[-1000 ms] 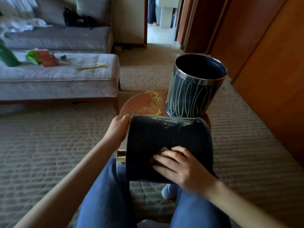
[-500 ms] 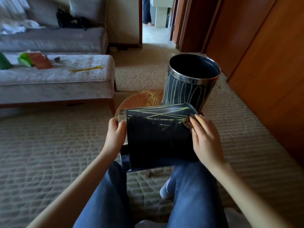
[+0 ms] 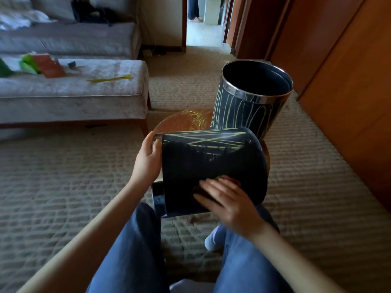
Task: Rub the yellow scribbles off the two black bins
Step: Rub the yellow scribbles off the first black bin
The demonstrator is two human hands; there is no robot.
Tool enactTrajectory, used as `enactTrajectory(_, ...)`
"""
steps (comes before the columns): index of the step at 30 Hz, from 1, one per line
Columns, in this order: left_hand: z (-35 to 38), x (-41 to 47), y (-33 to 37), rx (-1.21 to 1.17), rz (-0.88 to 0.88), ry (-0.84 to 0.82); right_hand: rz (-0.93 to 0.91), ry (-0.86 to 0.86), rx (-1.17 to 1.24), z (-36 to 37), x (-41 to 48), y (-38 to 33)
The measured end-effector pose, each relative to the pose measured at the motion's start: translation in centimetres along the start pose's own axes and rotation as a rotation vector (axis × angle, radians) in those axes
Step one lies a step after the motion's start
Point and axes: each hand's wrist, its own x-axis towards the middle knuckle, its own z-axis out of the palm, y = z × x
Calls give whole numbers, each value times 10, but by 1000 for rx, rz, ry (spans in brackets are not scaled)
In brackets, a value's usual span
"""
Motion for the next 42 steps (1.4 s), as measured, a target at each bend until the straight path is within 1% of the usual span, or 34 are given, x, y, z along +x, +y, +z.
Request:
enactTrajectory(2, -1, 1, 1, 21, -11, 4, 109, 43, 13, -10, 11, 21)
enactTrajectory(5, -1, -3, 1, 42, 5, -6, 384, 52, 23, -24, 28, 64)
enactTrajectory(6, -2, -5, 1, 41, 15, -6, 474, 27, 16, -28, 36, 82)
enactTrajectory(8, -3, -9, 2, 31, 17, -3, 621, -84, 20, -38, 53, 111)
enactTrajectory(10, -3, -10, 3, 30, 15, -12, 675, -181, 16, -41, 64, 120)
enactTrajectory(12, -1, -9, 5, 15, -1, -16, 654, -160, -25, -38, 63, 111)
enactTrajectory(15, 1, -6, 6, -12, -28, 0, 563, -6, -14, -32, 42, 77)
enactTrajectory(17, 1, -3, 6, -42, -31, 0, 497, 55, 30, -27, 25, 49)
enactTrajectory(19, 1, -1, 8, -71, -50, -2, 403, 50, 84, -21, 8, 16)
enactTrajectory(21, 0, -1, 11, -54, -45, -7, 226, -13, 82, -19, -5, -6)
enactTrajectory(23, -1, -3, 11, -18, -19, -7, 91, -45, 39, -21, -8, -4)
enactTrajectory(24, -1, -5, 11, -8, -11, -5, 66, -37, 13, -24, -4, 1)
enactTrajectory(26, -1, -6, 9, 1, -7, -4, 99, 10, -5, -26, 8, 12)
enactTrajectory(29, -1, -7, 5, -9, -8, 7, 230, 36, 38, -25, 37, 29)
enactTrajectory(34, -2, -13, 3, 30, 14, 1, 437, -114, 78, -20, 90, 79)
enactTrajectory(35, -2, -12, 3, 39, 13, 1, 445, -123, 72, -20, 93, 79)
enactTrajectory(37, -3, -11, 4, 43, 10, 0, 425, -79, 58, -22, 85, 69)
enactTrajectory(40, -3, -12, 3, 38, 20, -10, 383, 17, 78, -29, 52, 41)
enactTrajectory(42, -2, -10, 3, 35, 20, -8, 317, 27, 96, -32, 23, 21)
